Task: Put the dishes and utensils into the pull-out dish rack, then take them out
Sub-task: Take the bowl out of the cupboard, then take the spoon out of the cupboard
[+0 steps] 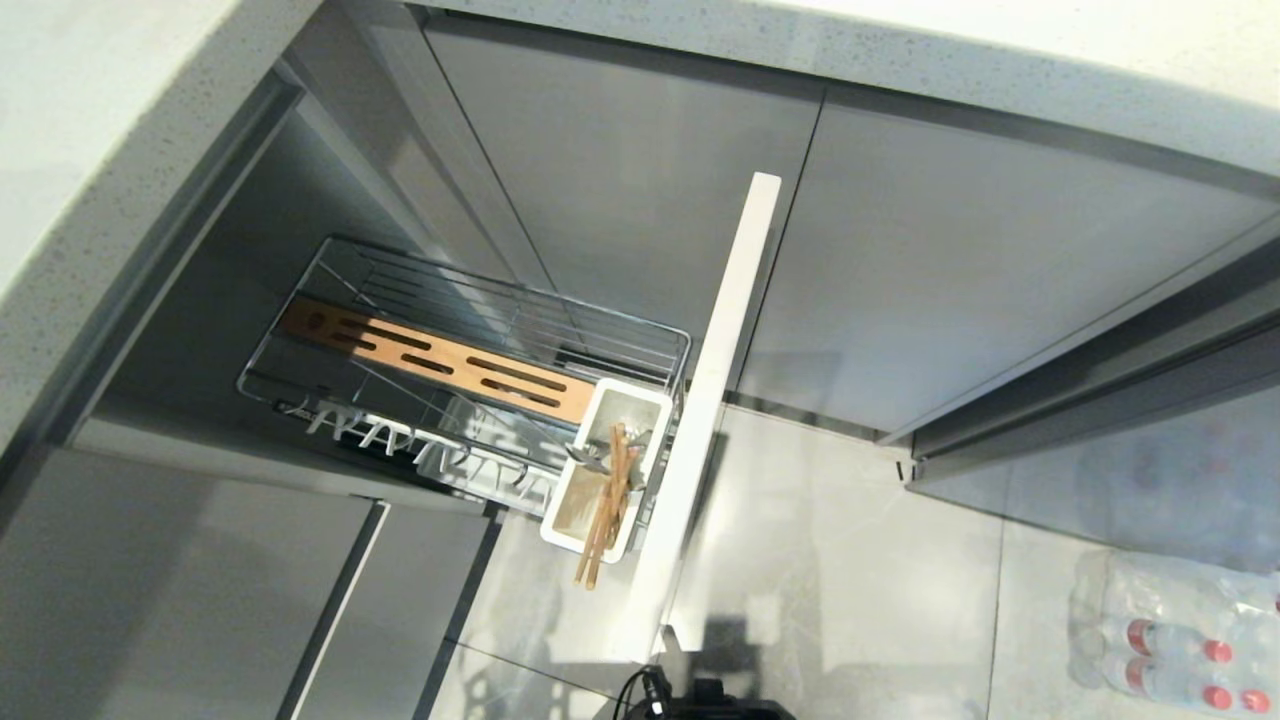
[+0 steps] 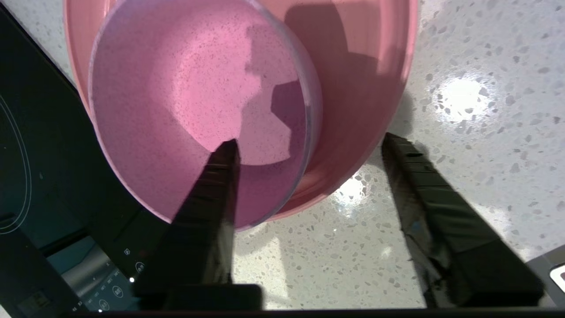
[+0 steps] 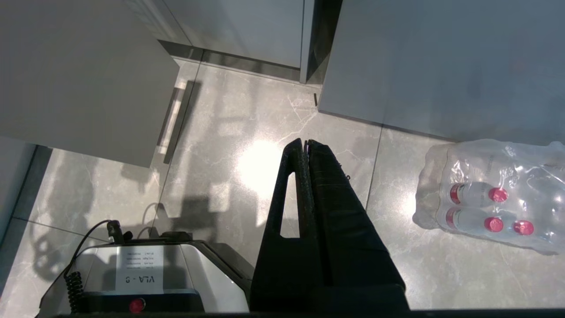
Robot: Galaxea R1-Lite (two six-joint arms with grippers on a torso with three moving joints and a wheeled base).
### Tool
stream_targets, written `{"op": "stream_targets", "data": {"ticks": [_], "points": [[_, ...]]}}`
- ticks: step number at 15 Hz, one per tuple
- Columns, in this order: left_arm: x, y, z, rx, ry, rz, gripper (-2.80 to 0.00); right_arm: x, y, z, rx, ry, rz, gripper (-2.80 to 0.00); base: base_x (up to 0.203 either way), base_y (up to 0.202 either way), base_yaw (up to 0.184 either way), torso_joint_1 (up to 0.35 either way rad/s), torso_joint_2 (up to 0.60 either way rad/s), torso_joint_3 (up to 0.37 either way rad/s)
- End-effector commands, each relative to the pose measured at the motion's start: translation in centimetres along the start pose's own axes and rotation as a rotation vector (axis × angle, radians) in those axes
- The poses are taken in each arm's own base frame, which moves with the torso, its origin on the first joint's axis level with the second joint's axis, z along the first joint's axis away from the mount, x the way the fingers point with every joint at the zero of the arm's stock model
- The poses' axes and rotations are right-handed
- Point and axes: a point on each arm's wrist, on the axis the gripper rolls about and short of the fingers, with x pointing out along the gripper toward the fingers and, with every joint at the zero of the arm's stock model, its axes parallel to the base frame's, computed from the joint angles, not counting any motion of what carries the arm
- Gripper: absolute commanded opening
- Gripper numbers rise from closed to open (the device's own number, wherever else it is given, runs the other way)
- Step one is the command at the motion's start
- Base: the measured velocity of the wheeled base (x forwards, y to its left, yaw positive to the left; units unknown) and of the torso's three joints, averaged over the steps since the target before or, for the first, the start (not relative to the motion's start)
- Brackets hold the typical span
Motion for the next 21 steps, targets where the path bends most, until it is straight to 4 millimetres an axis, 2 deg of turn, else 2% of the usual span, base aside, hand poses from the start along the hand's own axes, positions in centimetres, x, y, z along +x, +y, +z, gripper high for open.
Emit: {"op": "stream_targets", "data": {"ticks": [1,6,10,11,14,15,18,21], "points": [[-0.6,-0.1,-0.1,-0.002,-0.02,0.0,0.0,0.0,0.0,0.0,0.0,-0.001,0.0,-2.8,0.0,0.0,0.0,0.0,0.0,0.0],[-4.7,-1.1,1.1,-0.109,-0.336,-0.039,0.0,0.0,0.0,0.0,0.0,-0.001,0.001,-2.8,0.0,0.0,0.0,0.0,0.0,0.0],[-7.7,-2.2,2.5,-0.336,-0.57,-0.303,0.0,0.0,0.0,0.0,0.0,0.001,0.0,-2.8,0.0,0.0,0.0,0.0,0.0,0.0],[-8.5,-2.4,2.8,-0.422,-0.624,-0.399,-2.8,0.0,0.0,0.0,0.0,0.002,0.0,-2.8,0.0,0.0,0.0,0.0,0.0,0.0],[-10.3,-2.7,3.0,-0.602,-0.762,-0.648,-2.8,0.0,0.0,0.0,0.0,0.0,0.0,-2.8,0.0,0.0,0.0,0.0,0.0,0.0],[-10.9,-2.7,2.7,-0.635,-0.76,-0.721,-2.8,0.0,0.0,0.0,0.0,-0.001,0.0,-2.8,0.0,0.0,0.0,0.0,0.0,0.0],[-11.3,-2.9,2.0,-0.631,-0.669,-0.911,-2.8,0.0,0.0,0.0,0.0,0.0,0.0,-2.8,0.0,0.0,0.0,0.0,0.0,0.0],[-11.2,-3.4,1.2,-0.553,-0.47,-1.186,-2.8,0.0,0.0,0.0,0.0,0.0,0.0,-2.8,0.0,0.0,0.0,0.0,0.0,0.0]]}}
